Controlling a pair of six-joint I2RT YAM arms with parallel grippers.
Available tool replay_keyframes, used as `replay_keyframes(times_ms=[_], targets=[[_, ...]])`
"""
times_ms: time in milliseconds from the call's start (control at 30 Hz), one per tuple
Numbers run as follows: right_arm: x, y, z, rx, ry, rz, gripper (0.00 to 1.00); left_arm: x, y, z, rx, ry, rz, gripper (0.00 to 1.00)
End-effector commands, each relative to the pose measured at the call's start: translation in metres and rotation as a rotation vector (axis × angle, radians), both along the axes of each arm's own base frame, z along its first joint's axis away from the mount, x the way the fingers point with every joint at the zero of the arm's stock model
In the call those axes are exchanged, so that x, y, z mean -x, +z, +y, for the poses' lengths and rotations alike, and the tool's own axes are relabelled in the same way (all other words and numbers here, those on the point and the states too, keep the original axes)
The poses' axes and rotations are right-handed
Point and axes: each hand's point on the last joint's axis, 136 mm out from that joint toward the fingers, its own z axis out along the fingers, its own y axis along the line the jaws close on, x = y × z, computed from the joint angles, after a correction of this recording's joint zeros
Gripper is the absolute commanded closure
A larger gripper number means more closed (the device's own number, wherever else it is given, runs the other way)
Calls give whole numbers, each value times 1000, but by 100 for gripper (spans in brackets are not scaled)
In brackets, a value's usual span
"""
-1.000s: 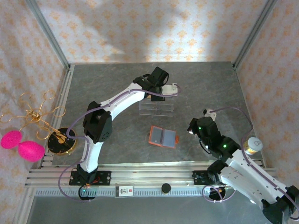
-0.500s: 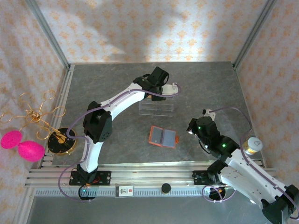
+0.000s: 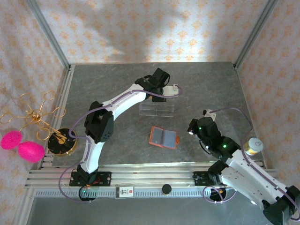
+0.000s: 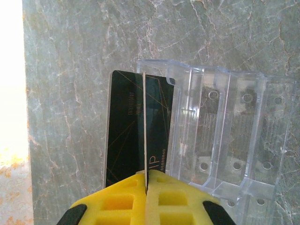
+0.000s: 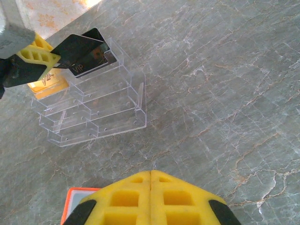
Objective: Take the credit cards out of the card holder
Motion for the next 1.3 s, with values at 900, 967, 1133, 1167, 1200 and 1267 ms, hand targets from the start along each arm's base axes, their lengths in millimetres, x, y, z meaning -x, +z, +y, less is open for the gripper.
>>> replay_keyframes(times_ms=[900,967,1133,1167,1200,1267], targets=[[-1,2,8,-52,20,-8,93,-46,32,-4,123,229,-225,65],[-1,2,8,-56,22,-6,92,-51,39,-5,147,250,-250,64],[-1,1,10,-65,31,-5,85,-54,67,-9,241,279,-289,64],[-1,2,12,-67,42,-8,82,-56,73,-8,259,291,-306,64],[-1,0,15,-69,56,-7,79,-59,83,-7,284,312,-331,64],[-6,-2,24,-58,88,2,81,-64,111,-1,365,379,-389,64]])
